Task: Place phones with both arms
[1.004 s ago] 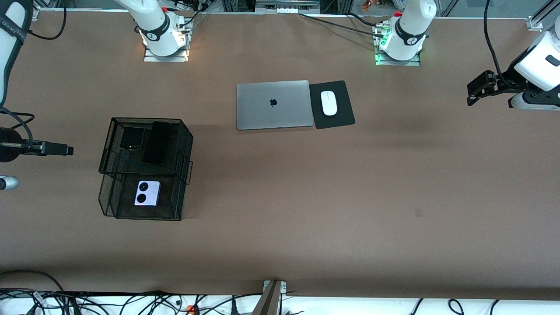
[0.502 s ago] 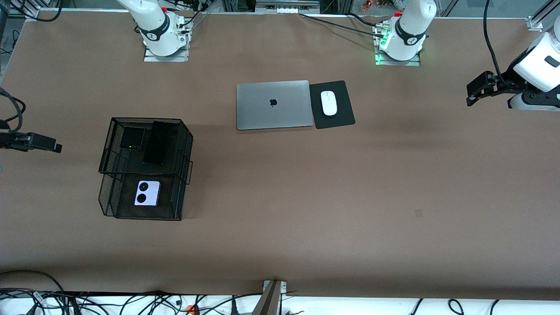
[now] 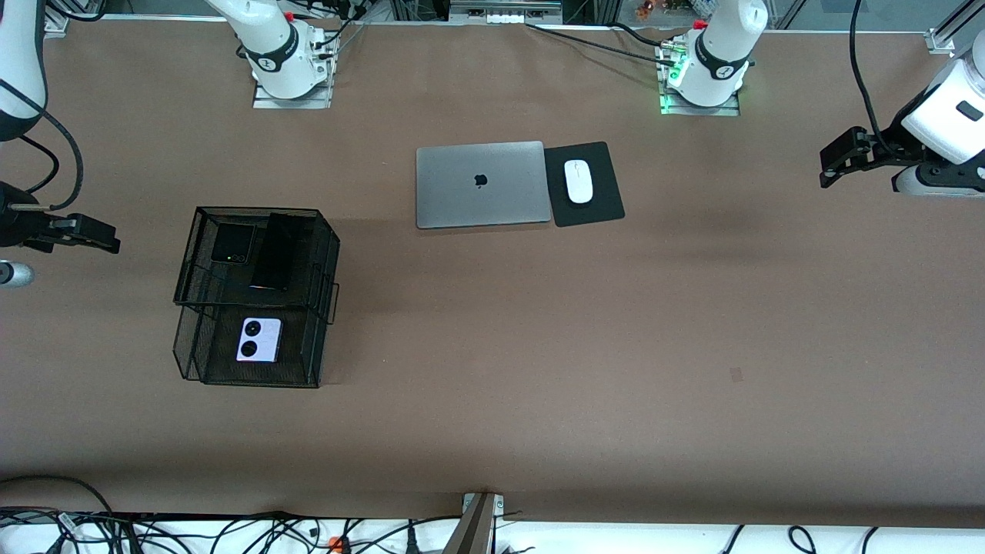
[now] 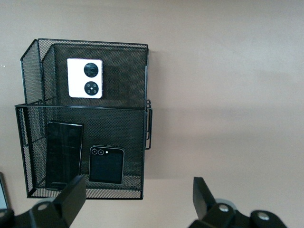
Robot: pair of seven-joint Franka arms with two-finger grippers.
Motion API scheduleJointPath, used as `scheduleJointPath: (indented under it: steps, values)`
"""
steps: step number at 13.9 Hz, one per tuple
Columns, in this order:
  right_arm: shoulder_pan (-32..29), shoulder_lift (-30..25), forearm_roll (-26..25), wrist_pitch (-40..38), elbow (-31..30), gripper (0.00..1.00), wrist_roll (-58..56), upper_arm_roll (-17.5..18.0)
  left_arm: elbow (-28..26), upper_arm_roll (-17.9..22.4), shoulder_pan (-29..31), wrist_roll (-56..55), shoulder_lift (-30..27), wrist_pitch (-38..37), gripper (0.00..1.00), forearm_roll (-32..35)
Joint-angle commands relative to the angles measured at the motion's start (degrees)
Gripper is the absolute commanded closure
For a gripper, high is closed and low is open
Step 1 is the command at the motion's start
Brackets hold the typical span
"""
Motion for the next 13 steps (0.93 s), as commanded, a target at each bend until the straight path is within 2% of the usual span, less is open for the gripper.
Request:
scheduleJointPath:
  steps: [1, 5, 7, 13]
  values:
    - [-1.3, -0.7, -0.6, 0.4, -0.8, 0.0, 1.5, 1.2, 1.4, -0.2, 0.3, -0.2, 0.5, -1.1, 0.0, -0.2]
    - [-1.2, -0.7, -0.1, -1.0, -0.7, 0.0, 3.6, 1.2, 1.4, -0.2, 0.3, -0.3, 0.5, -1.1, 0.0, -0.2]
    - [-1.4, -0.7, 4.9, -1.0, -0.6, 0.0, 4.8, 1.1, 1.5, -0.2, 0.3, -0.3, 0.5, -1.1, 0.0, -0.2]
    - [-1.2, -0.8, 5.6, -1.6, -0.5, 0.0, 4.6, 0.9, 1.7, -0.1, 0.3, -0.3, 0.5, -1.1, 0.0, -0.2]
